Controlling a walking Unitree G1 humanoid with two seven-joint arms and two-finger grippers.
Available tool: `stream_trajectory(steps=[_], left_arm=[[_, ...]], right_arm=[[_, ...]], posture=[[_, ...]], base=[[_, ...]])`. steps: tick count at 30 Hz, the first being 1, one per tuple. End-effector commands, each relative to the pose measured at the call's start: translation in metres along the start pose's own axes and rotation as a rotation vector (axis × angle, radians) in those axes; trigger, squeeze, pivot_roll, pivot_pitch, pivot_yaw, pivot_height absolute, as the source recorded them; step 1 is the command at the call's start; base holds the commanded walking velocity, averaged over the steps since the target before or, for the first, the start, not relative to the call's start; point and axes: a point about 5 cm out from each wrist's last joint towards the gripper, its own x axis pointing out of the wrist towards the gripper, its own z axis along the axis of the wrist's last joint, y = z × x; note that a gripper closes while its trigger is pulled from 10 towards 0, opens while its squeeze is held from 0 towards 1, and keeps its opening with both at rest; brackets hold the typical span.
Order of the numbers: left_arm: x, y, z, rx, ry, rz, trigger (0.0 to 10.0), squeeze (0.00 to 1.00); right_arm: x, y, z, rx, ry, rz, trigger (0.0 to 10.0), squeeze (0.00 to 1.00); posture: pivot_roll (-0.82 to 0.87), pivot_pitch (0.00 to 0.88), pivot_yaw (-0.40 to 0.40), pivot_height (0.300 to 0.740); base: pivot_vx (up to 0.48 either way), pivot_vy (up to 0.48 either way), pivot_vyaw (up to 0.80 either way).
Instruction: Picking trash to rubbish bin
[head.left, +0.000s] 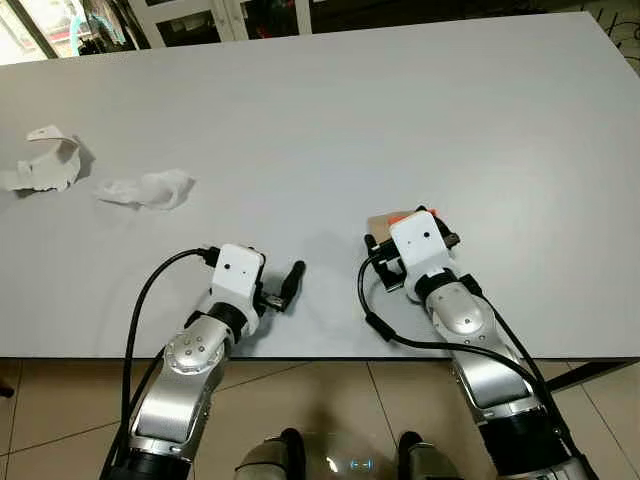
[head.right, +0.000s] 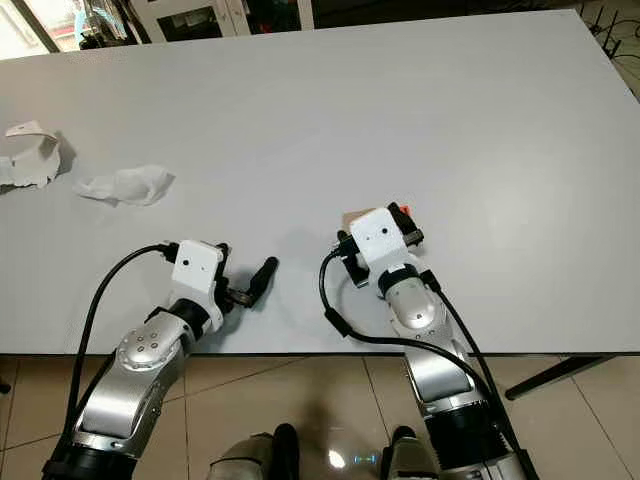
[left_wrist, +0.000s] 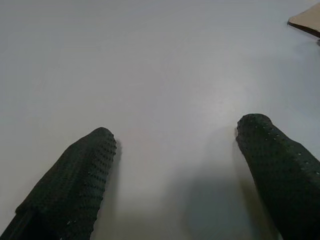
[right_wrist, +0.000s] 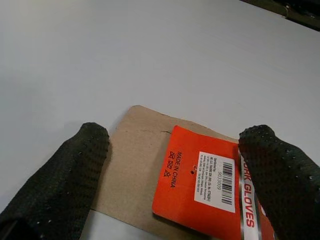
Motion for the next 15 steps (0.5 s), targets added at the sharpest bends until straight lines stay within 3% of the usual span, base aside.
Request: stream_trajectory(steps=[1,9,15], left_arm=[[-0.004,0.0,-0.018,0.001,0.085,-0.003,10.0,0.0],[-0.005,0.002,-0.016,-0.001,0.072,0.01,10.0,0.0],[-0.008,0.012,-0.015,-0.027,0.064,0.003,10.0,0.0]], right_arm=[[-0.003,-0.001,-0.023,-0.013,0.124,-0.025,10.0,0.0],[-0.002,-0.007,-0.023,0.036,0.124,-0.07,10.0,0.0],[-0.003,-0.008,-0.021,0.114,0.112,-0.081,10.0,0.0]], posture=[[0.07,0.228,0.137,0.74],[0.07,0.228,0.137,0.74],[0.06,0.222,0.136,0.74]], base=[[0.0,0.0,0.0],[0.0,0.0,0.0],[0.0,0.0,0.0]])
